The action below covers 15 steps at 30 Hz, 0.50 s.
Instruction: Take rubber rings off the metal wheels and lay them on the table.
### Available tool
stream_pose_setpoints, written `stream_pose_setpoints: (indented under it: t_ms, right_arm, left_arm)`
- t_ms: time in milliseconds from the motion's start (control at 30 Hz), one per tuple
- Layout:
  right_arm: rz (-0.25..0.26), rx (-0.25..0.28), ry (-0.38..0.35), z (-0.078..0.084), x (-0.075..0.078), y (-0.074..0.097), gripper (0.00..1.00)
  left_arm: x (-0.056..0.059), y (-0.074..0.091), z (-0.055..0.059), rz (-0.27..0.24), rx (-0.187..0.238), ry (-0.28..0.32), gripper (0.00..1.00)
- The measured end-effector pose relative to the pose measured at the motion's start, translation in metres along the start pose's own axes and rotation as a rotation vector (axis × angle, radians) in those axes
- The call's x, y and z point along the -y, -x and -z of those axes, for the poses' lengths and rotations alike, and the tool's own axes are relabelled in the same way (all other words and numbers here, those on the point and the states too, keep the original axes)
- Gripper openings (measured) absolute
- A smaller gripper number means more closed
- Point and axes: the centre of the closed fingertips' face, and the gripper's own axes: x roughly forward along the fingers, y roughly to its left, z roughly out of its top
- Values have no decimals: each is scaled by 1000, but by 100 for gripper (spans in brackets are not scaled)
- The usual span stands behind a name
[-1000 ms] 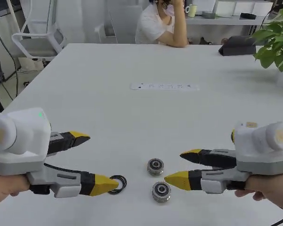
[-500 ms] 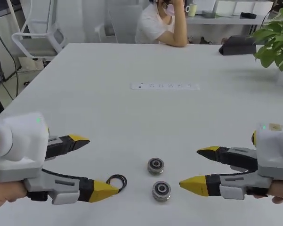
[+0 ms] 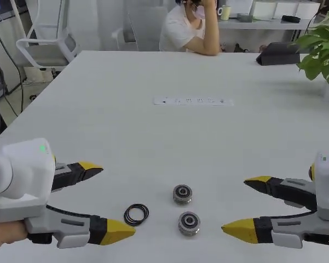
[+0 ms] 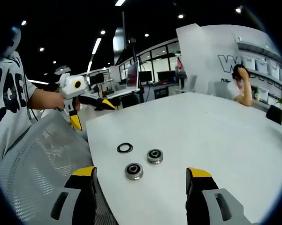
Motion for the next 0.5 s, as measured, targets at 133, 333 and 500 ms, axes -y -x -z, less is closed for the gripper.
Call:
stream_pose_setpoints:
  t_ms: [133, 333, 500]
  right_arm:
    - [5, -9, 12, 4, 0, 1, 78]
    - [1, -32, 29, 8, -7, 1, 80]
    - [-3, -55, 72, 10, -10, -1, 81]
  left_arm:
    - [0, 0, 1, -5, 5, 13, 80]
    - [-2, 1, 2, -10, 3, 18, 80]
    - [-2, 3, 3, -17, 3, 21, 80]
